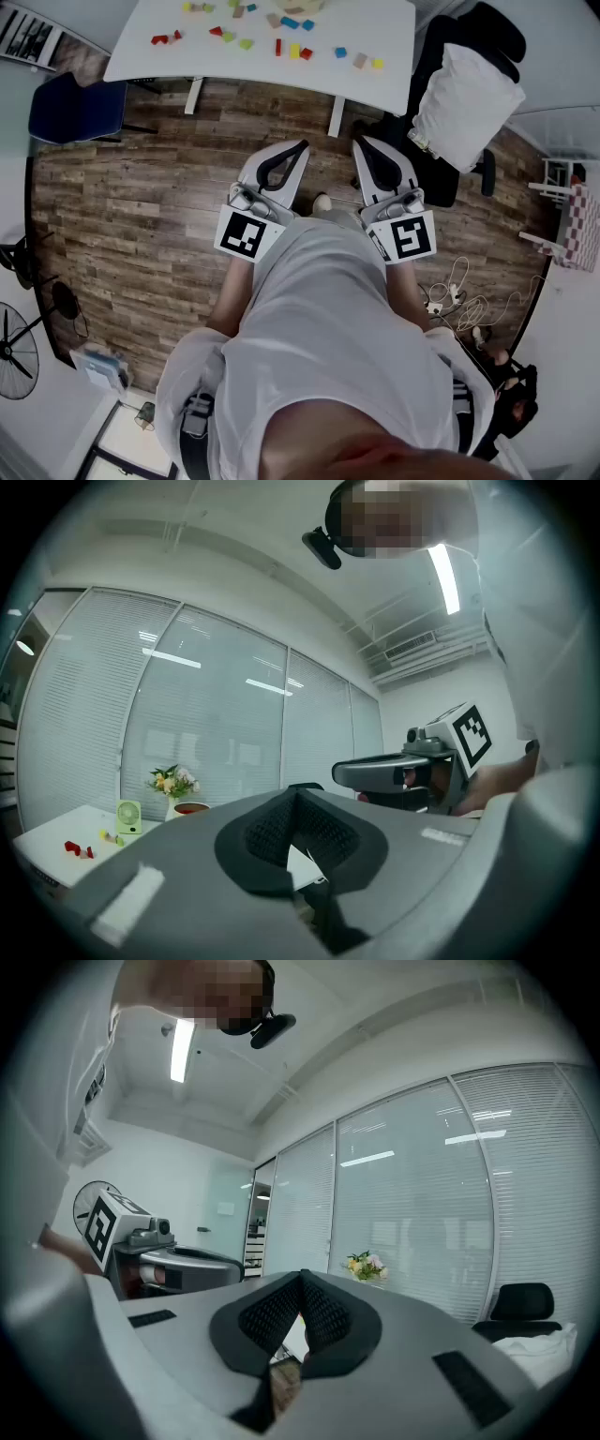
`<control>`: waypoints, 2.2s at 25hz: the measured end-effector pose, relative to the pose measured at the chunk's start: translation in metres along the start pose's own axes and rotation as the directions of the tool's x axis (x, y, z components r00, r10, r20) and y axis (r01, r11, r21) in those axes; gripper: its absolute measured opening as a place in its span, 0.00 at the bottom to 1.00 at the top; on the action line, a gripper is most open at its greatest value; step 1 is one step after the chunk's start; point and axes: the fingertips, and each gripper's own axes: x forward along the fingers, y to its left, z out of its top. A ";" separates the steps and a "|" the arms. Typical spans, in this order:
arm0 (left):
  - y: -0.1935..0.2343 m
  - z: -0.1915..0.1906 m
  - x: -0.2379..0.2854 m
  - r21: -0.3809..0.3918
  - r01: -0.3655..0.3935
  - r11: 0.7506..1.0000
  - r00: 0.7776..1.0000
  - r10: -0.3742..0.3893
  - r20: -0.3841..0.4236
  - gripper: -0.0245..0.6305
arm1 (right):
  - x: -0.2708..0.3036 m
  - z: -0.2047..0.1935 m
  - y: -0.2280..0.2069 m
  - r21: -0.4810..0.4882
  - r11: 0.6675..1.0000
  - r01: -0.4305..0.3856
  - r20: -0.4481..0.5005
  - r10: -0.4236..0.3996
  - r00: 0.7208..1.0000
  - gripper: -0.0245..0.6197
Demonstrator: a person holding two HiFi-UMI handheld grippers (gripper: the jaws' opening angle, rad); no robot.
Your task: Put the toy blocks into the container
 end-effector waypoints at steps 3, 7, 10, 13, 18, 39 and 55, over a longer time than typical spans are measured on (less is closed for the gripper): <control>0.005 -0.003 -0.007 0.003 -0.015 1.000 1.000 0.015 0.008 0.02 | 0.002 -0.001 0.007 -0.009 1.000 -0.017 -0.002 0.017 1.000 0.04; 0.007 0.000 -0.017 0.020 -0.032 0.999 0.999 0.032 0.007 0.02 | 0.002 -0.001 0.016 -0.009 1.000 -0.030 0.001 0.030 1.000 0.04; 0.005 0.002 -0.022 0.020 -0.030 0.999 0.999 0.030 0.012 0.02 | 0.001 0.002 0.020 -0.012 0.999 -0.037 0.005 0.037 0.999 0.04; 0.001 0.003 -0.026 0.017 -0.013 1.000 1.000 0.012 0.015 0.02 | 0.000 0.004 0.025 0.008 0.999 -0.045 0.018 0.045 0.999 0.04; -0.003 0.001 -0.032 -0.016 0.000 1.000 1.000 0.001 0.024 0.02 | 0.000 -0.005 0.026 0.010 1.000 -0.018 0.003 0.018 1.000 0.04; 0.054 -0.046 -0.032 -0.066 0.097 0.993 0.995 -0.096 0.021 0.04 | 0.022 -0.095 -0.022 -0.009 0.975 0.220 -0.285 -0.213 0.934 0.28; 0.154 -0.058 0.107 -0.032 -0.003 0.999 0.996 0.000 -0.094 0.04 | 0.128 -0.194 -0.234 0.028 0.957 0.289 -0.415 -0.252 0.874 0.35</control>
